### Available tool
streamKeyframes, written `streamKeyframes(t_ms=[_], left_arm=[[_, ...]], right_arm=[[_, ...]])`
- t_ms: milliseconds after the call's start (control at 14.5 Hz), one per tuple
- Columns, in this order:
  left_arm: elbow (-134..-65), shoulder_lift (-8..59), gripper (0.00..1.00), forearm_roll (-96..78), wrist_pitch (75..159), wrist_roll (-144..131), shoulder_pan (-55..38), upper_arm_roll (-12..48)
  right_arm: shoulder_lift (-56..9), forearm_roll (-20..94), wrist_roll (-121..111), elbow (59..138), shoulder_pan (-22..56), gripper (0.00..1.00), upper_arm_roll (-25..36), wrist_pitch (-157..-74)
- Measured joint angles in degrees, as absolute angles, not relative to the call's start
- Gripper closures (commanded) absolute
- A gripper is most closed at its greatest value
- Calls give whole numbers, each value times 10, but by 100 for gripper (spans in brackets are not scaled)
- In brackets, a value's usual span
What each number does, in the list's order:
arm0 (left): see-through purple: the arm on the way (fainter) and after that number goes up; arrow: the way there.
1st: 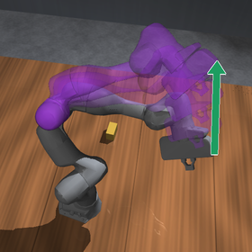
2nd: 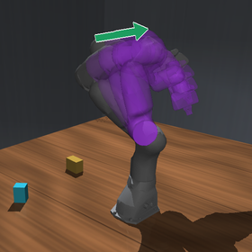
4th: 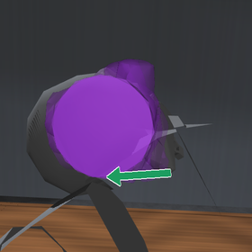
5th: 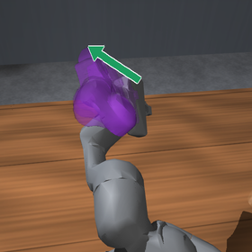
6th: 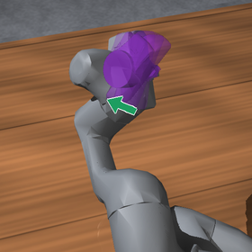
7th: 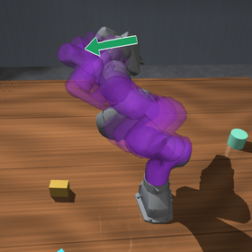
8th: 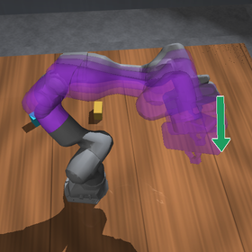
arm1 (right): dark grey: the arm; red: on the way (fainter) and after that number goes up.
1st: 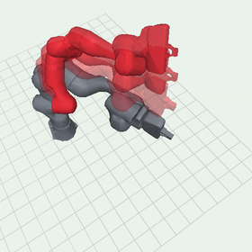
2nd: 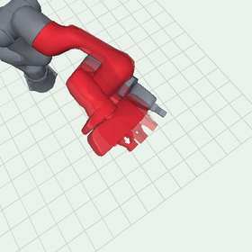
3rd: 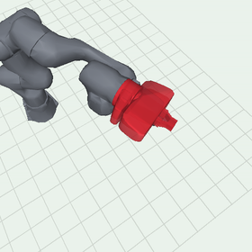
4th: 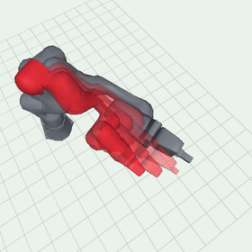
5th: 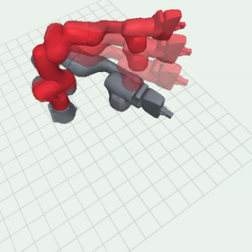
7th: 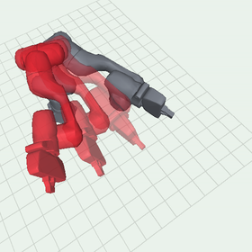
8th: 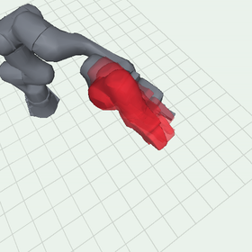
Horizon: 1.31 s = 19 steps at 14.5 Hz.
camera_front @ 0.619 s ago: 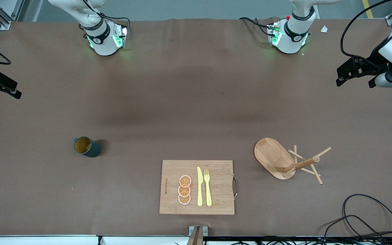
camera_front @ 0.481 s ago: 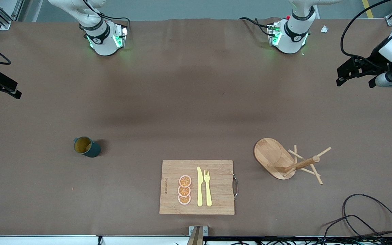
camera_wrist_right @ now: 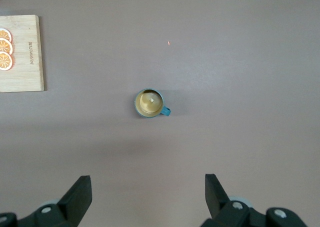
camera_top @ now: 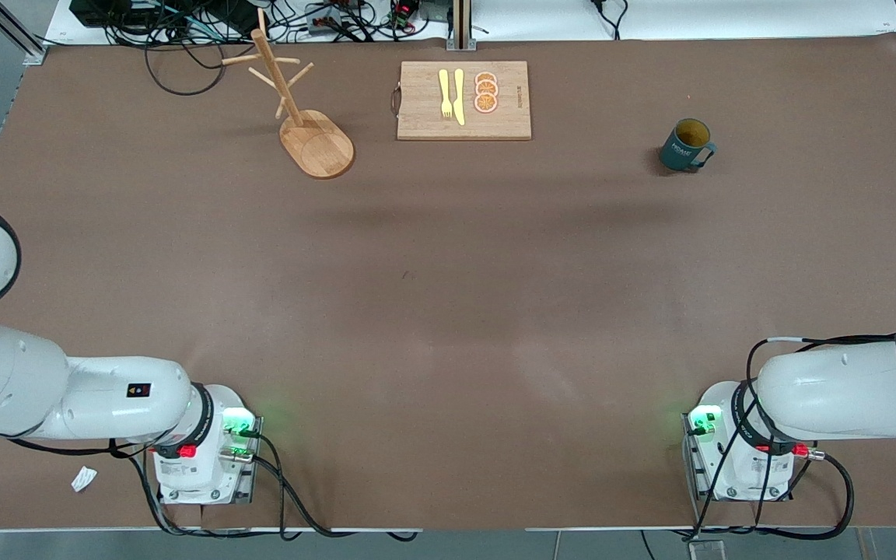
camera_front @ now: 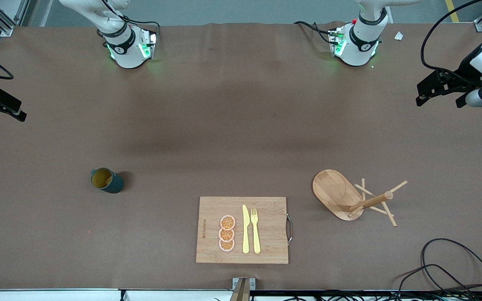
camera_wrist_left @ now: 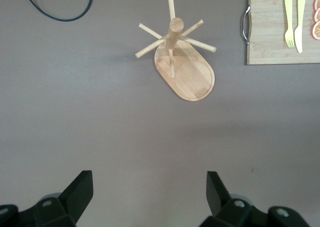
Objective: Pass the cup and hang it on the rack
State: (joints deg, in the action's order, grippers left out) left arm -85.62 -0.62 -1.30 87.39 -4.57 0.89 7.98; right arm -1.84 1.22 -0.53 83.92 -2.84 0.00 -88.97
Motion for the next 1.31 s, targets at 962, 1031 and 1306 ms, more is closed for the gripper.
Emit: streamKeyframes(t_ms=[962, 1031, 1306], left_arm=[[-855, -5, 0, -13, 874, -46, 8, 88], [-855, -5, 0, -13, 874, -46, 8, 88], [-852, -5, 0, -13, 874, -46, 8, 88]], right_arm=[[-18, 12, -5, 839, -28, 0, 0, -890], [-18, 12, -5, 839, -28, 0, 0, -890], [-18, 12, -5, 839, -28, 0, 0, -890]])
